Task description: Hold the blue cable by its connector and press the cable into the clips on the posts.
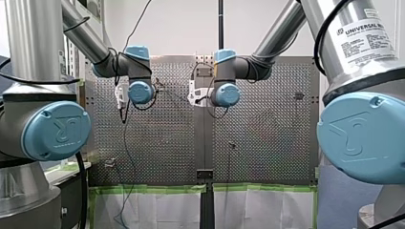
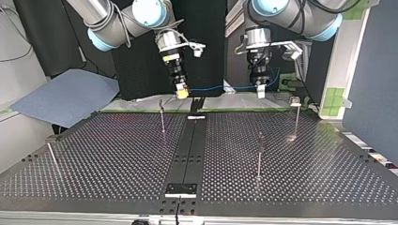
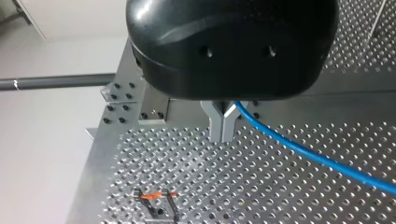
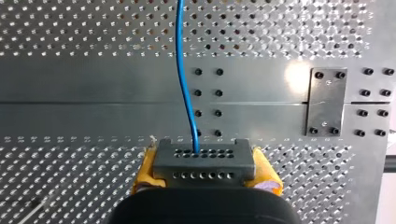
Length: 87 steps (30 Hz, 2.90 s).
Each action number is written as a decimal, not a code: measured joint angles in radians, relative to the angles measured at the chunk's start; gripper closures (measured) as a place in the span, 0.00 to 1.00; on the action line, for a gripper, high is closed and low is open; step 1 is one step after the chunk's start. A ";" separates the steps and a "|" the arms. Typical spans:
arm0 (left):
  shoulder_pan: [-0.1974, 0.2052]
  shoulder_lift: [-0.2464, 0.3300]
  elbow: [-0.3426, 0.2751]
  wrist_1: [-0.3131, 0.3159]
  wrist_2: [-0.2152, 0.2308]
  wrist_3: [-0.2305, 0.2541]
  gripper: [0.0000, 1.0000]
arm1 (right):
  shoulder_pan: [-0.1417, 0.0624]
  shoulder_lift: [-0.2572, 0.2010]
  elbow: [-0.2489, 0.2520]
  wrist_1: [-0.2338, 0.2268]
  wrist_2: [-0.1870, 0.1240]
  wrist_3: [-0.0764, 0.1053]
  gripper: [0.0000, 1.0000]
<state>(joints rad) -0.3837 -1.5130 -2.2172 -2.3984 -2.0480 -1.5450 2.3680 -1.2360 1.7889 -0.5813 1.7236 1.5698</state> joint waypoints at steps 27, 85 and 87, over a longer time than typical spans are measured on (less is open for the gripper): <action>0.075 0.009 0.099 -0.270 0.028 0.053 1.00 | -0.002 0.053 -0.225 0.138 -0.035 0.010 1.00; 0.147 -0.077 0.338 -0.452 0.079 0.008 1.00 | 0.000 0.162 -0.459 0.243 -0.108 0.045 1.00; 0.149 -0.087 0.343 -0.453 0.079 0.009 1.00 | 0.001 0.165 -0.464 0.244 -0.108 0.046 1.00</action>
<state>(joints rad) -0.2342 -1.6002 -1.8739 -2.8510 -1.9690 -1.5361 2.3688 -1.0712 1.3245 -0.3369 1.6152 1.6154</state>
